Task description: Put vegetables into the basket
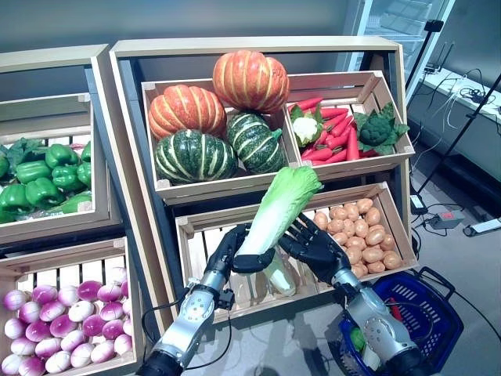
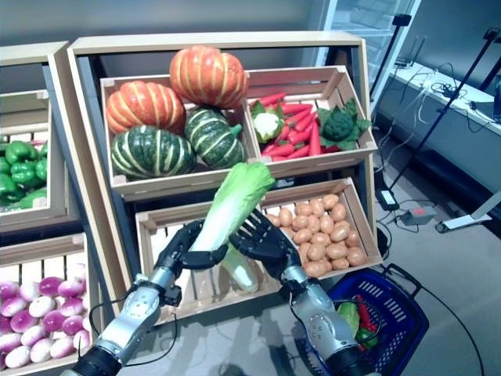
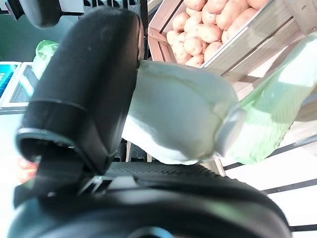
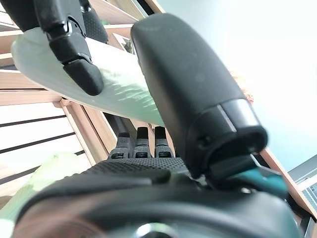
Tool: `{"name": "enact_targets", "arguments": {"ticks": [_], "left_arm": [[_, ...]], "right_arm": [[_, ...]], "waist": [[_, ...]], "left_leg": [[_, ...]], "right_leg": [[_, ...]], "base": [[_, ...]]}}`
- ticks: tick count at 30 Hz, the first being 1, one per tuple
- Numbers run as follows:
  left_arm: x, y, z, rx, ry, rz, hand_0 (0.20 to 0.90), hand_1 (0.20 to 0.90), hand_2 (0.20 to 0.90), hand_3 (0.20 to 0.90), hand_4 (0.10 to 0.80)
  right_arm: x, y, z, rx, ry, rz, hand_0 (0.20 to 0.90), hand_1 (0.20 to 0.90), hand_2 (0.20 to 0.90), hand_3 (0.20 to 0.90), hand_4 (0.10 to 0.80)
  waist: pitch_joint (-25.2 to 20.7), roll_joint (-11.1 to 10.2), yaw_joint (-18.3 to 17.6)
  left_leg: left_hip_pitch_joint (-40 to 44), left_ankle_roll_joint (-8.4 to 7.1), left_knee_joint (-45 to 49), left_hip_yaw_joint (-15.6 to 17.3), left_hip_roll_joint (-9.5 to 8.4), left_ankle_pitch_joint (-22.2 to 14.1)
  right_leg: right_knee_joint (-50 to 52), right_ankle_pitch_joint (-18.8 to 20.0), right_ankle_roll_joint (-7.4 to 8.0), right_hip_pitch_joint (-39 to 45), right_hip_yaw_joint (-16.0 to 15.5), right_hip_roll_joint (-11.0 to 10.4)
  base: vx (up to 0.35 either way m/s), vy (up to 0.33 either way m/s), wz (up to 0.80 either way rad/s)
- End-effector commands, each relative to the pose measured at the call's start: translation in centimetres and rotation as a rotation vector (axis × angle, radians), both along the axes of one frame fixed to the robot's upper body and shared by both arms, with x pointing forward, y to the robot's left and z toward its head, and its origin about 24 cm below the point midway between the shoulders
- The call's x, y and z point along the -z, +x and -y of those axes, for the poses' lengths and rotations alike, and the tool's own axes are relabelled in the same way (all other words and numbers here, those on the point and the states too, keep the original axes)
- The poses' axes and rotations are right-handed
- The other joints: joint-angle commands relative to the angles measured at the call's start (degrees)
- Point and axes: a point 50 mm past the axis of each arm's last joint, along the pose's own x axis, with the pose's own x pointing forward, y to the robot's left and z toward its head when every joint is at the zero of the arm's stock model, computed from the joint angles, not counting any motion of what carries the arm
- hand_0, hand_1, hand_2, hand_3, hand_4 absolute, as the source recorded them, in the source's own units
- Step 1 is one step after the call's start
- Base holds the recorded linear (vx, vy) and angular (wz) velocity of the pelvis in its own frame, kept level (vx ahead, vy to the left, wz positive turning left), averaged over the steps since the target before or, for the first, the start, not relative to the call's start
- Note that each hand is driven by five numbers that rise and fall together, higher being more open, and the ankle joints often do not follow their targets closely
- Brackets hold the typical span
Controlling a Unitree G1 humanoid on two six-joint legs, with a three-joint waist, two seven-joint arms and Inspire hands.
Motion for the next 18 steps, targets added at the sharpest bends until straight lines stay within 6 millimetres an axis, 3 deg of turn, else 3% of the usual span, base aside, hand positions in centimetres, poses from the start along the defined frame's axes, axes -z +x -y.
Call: {"name": "enact_targets", "arguments": {"ticks": [1, 18], "left_arm": [[-6.4, 2.4, 3.1, 0.186, -0.053, 0.342, 0.3, 0.3, 0.3, 0.3, 0.4], [-5.6, 2.0, 4.8, 0.299, -0.029, 0.313, 0.3, 0.3, 0.3, 0.3, 0.4]], "right_arm": [[-6.6, 4.3, -1.3, -0.031, 0.183, 0.285, 0.9, 0.9, 0.9, 0.9, 0.8], [-12.9, 6.7, -1.6, 0.005, 0.315, 0.476, 0.9, 0.9, 0.9, 0.9, 0.8]], "waist": [[-2.11, -0.48, 0.79], [-2.15, -0.47, 1.5]], "left_leg": [[2.12, 1.6, 0.09, 0.35, -0.59, -4.9], [2.26, 1.41, 0.09, -0.1, -0.49, -5.2]], "right_leg": [[0.06, 1.58, -1.14, -0.71, 0.81, -1.71], [0.06, 1.2, -1.18, -0.53, 0.92, -1.82]], "base": [[0.0, 0.0, 0.0], [0.0, 0.0, 0.0]]}}
